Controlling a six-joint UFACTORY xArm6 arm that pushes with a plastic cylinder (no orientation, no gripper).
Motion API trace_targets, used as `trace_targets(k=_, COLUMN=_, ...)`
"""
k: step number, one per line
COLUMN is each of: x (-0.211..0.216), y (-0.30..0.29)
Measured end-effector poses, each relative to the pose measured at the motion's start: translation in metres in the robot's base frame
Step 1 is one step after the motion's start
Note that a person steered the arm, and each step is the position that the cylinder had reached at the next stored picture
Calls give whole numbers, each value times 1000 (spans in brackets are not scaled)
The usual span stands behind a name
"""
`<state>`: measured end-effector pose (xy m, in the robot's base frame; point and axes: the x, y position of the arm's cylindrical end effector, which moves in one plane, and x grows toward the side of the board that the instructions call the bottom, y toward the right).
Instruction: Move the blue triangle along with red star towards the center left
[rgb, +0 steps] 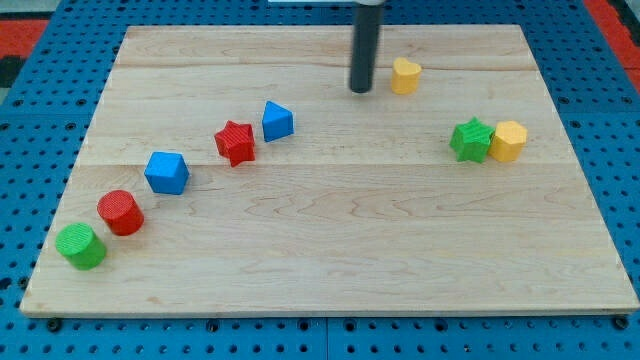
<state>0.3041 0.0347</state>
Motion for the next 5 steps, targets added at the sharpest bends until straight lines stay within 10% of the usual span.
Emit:
trace_targets(k=1, x=-32, y=47)
trace_targets(k=3, x=56, y=124)
trace_targets(k=5, x=67, y=-93)
